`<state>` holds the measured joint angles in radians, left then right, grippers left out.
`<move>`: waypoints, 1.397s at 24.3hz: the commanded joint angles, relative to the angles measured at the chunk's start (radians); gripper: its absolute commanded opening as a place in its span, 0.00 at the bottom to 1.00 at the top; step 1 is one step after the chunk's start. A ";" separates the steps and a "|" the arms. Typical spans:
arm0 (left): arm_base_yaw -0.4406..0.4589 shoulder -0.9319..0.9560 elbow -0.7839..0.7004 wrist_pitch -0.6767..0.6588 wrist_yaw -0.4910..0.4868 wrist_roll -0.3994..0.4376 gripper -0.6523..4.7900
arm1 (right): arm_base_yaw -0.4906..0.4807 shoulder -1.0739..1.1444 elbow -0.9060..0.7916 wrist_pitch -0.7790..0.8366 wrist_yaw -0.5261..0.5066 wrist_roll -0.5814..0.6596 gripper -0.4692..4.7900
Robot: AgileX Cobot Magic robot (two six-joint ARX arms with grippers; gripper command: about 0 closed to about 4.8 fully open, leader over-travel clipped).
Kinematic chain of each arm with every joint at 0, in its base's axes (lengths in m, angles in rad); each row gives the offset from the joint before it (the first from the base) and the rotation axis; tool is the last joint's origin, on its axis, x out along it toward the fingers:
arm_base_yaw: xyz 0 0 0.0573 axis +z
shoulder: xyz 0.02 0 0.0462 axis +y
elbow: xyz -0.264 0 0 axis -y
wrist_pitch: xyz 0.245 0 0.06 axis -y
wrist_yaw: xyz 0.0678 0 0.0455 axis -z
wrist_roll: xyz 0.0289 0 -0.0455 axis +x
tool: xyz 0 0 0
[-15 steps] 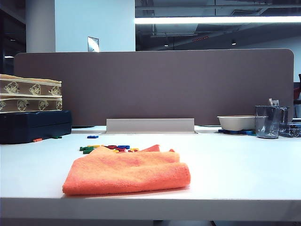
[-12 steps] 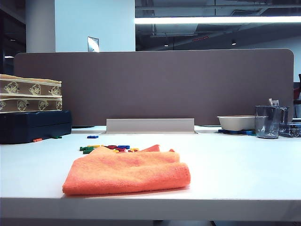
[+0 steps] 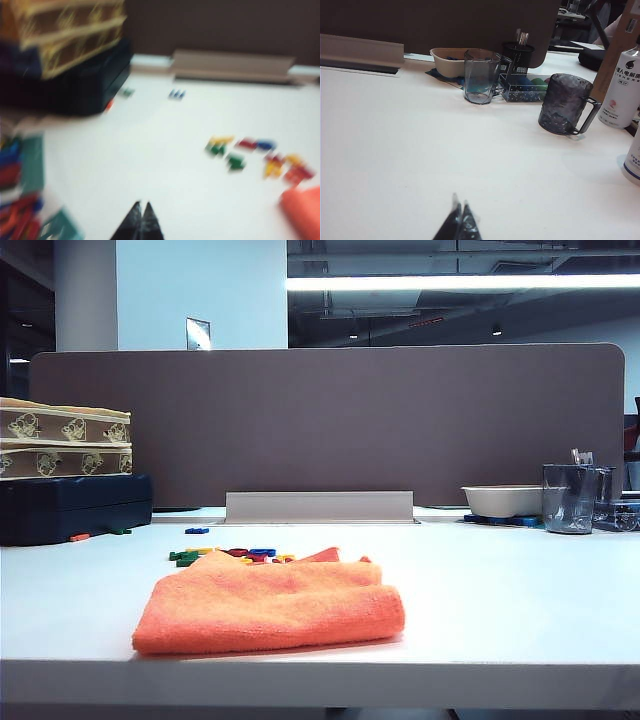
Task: Use an orange cloth to wipe the letter magnets on the table away for a distance.
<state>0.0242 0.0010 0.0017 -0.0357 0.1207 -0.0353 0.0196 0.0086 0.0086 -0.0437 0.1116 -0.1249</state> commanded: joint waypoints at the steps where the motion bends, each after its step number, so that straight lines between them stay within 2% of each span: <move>1: 0.001 0.000 0.007 0.108 0.044 -0.004 0.12 | 0.000 -0.009 0.000 0.011 0.001 0.001 0.09; 4: 0.000 0.000 0.035 0.112 0.122 -0.005 0.13 | 0.000 -0.009 0.000 0.011 0.001 0.001 0.09; 7: -0.007 0.001 0.061 0.113 0.131 -0.006 0.13 | 0.000 -0.009 0.000 0.011 0.001 0.001 0.09; 8: -0.011 0.001 0.068 0.112 0.131 -0.006 0.16 | 0.000 -0.009 0.000 0.011 0.001 0.001 0.09; 13: -0.045 0.016 0.102 0.112 0.234 0.002 0.19 | -0.001 -0.009 0.000 0.011 0.001 0.001 0.09; 18: -0.077 0.067 0.140 0.112 0.284 0.066 0.24 | -0.001 -0.009 0.000 0.011 0.001 0.001 0.09; 21: -0.117 0.167 0.180 0.113 0.333 0.095 0.26 | -0.001 -0.009 0.000 0.011 0.001 0.001 0.09; 25: -0.155 0.267 0.208 0.122 0.340 0.114 0.34 | -0.001 -0.009 0.000 0.011 0.001 0.001 0.09; 27: -0.180 0.352 0.230 0.158 0.340 0.114 0.34 | -0.001 -0.009 0.000 0.011 0.001 0.001 0.09; 29: -0.217 0.447 0.252 0.182 0.340 0.115 0.37 | -0.001 -0.009 0.000 0.011 0.001 0.001 0.09; 31: -0.252 0.523 0.265 0.206 0.340 0.115 0.45 | -0.001 -0.009 0.000 0.011 0.001 0.001 0.09; 34: -0.343 0.673 0.284 0.287 0.325 0.115 0.47 | -0.001 -0.009 0.000 0.011 0.001 0.001 0.09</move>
<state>-0.2958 0.6422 0.2764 0.1997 0.4526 0.0776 0.0193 0.0086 0.0086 -0.0437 0.1116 -0.1249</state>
